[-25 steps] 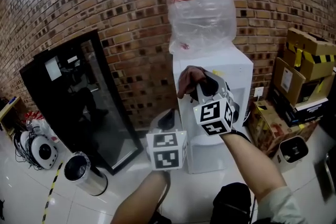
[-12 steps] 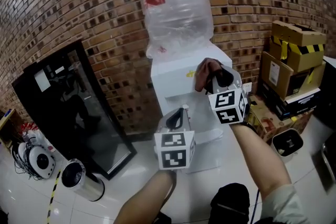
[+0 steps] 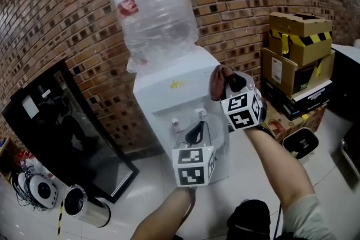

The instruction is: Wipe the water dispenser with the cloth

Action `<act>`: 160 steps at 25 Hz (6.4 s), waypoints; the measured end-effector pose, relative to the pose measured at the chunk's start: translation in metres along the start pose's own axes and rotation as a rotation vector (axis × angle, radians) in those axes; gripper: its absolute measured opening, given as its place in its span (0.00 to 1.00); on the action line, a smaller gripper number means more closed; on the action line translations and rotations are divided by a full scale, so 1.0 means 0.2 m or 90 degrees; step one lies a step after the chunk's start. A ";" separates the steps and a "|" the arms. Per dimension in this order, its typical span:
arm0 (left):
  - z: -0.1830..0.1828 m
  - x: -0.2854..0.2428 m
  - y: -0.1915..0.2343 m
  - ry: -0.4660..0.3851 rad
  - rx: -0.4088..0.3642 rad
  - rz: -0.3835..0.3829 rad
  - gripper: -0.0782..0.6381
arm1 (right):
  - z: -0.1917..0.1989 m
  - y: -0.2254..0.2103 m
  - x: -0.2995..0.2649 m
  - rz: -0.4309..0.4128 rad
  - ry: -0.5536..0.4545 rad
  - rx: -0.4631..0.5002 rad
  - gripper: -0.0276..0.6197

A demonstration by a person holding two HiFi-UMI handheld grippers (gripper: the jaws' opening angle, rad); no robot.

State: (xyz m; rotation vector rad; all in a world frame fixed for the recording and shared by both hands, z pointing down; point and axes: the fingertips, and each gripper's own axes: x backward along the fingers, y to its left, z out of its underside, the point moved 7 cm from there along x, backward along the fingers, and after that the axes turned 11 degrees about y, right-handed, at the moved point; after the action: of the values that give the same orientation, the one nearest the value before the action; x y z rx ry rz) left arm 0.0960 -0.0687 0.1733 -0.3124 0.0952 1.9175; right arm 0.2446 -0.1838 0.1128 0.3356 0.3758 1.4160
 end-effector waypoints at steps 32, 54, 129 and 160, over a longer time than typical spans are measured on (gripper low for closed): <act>0.23 0.56 0.70 -0.009 0.050 -0.184 0.11 | -0.51 0.93 0.43 -0.176 -0.185 0.070 0.18; 0.27 0.49 0.69 0.007 0.043 -0.178 0.11 | -0.27 0.94 0.11 -0.156 -0.045 0.163 0.18; 0.71 0.16 0.85 0.041 0.007 -0.245 0.11 | 0.36 1.30 -0.05 -0.249 -0.015 -0.206 0.18; 0.67 -0.14 0.38 0.022 -0.012 -0.110 0.11 | 0.65 0.74 -0.10 -0.073 0.079 -0.213 0.18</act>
State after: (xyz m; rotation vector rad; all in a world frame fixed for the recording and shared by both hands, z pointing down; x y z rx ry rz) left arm 0.0113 -0.0927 0.3034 -0.3543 0.0705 1.7429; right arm 0.1685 -0.1849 0.2951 -0.0452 0.2489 1.3632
